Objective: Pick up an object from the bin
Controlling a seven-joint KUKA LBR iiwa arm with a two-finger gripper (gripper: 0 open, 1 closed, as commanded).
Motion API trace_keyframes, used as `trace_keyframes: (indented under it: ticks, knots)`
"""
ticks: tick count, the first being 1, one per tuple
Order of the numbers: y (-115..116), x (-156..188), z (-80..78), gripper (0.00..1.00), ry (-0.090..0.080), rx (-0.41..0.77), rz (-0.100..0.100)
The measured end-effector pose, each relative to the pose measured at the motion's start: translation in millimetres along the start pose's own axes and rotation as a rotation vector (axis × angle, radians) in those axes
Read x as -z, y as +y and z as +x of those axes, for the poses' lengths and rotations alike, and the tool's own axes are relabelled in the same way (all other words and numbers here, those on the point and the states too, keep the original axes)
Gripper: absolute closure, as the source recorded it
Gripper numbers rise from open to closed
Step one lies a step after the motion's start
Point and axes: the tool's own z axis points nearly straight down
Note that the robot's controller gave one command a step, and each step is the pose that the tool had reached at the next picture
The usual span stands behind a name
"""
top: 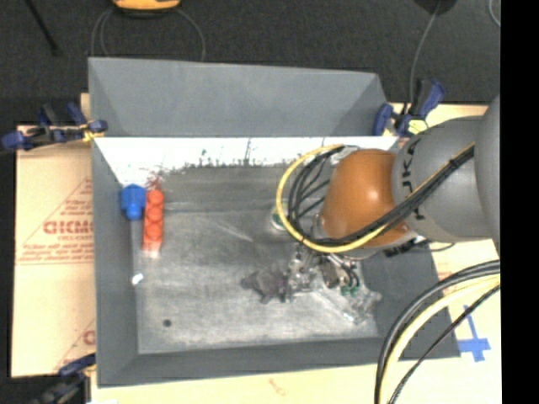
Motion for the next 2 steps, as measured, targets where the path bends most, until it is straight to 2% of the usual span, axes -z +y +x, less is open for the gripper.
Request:
trace_keyframes:
  ticks: [1,2]
  knots:
    - [-67.5,15.1,-39.7,1.0,0.004,0.003,0.003]
    - [-63.0,132.4,-40.9,1.0,0.004,0.185,0.002]
